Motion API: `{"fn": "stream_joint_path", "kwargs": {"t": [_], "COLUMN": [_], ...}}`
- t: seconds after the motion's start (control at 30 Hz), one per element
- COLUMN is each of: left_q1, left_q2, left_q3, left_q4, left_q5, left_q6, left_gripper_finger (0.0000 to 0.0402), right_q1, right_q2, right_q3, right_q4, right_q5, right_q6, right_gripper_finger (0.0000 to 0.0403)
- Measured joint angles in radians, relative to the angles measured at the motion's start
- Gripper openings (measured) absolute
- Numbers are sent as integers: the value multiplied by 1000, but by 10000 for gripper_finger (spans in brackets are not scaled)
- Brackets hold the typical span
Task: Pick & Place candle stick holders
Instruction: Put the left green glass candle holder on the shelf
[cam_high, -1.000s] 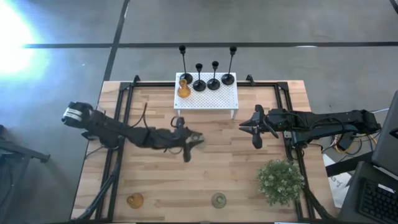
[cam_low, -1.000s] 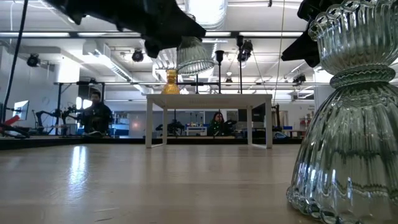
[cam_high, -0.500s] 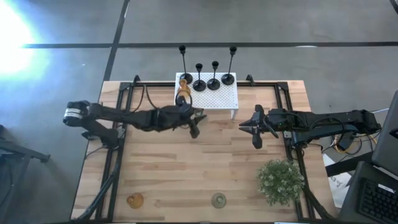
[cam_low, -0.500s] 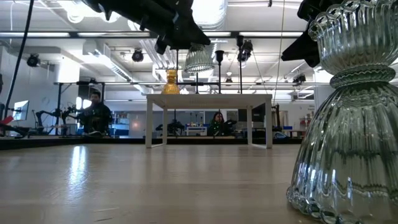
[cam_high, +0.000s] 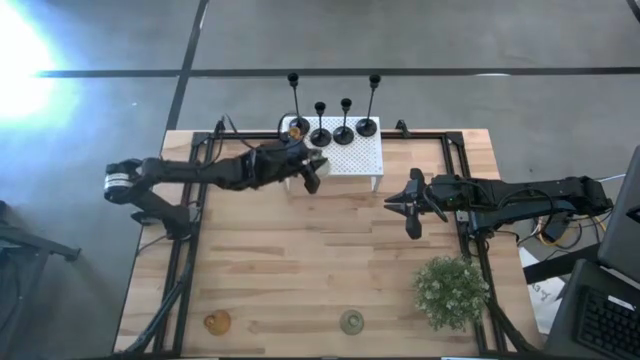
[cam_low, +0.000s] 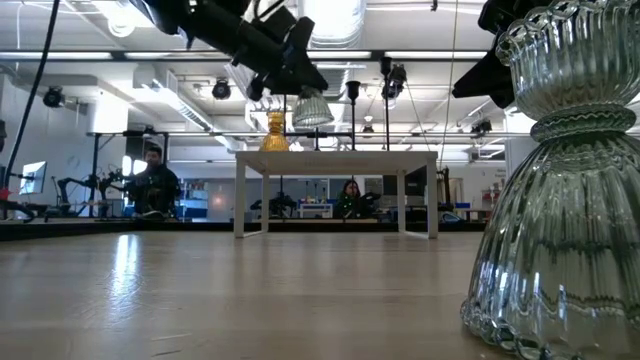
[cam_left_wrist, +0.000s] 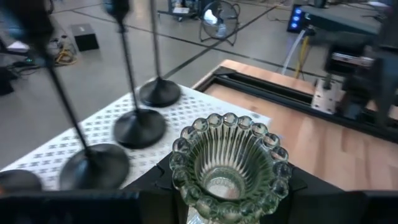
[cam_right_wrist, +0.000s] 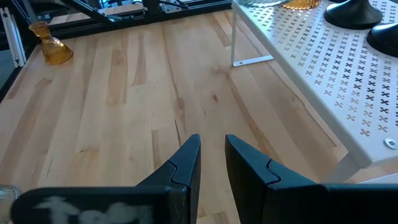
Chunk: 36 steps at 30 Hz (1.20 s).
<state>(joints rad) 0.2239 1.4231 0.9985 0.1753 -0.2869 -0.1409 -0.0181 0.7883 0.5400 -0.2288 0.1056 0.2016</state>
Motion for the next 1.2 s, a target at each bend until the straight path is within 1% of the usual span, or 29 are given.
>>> {"fn": "stream_joint_path", "kwargs": {"t": [0.27, 0.47, 0.7, 0.83, 1.2], "left_q1": [66, 83, 123, 148, 143], "left_q2": [15, 100, 169, 173, 160], "left_q3": [10, 88, 119, 120, 111], "left_q4": [-17, -101, -98, -98, -115], "left_q5": [26, 37, 19, 20, 20], "left_q6": [8, 49, 54, 31, 12], "left_gripper_finger": [131, 131, 131, 131, 131], "right_q1": [0, 0, 0, 0, 0], "right_q2": [0, 0, 0, 0, 0], "right_q3": [0, 0, 0, 0, 0], "right_q4": [0, 0, 0, 0, 0], "right_q5": [0, 0, 0, 0, 0], "right_q6": [0, 0, 0, 0, 0], "right_gripper_finger": [68, 68, 68, 68, 68]}}
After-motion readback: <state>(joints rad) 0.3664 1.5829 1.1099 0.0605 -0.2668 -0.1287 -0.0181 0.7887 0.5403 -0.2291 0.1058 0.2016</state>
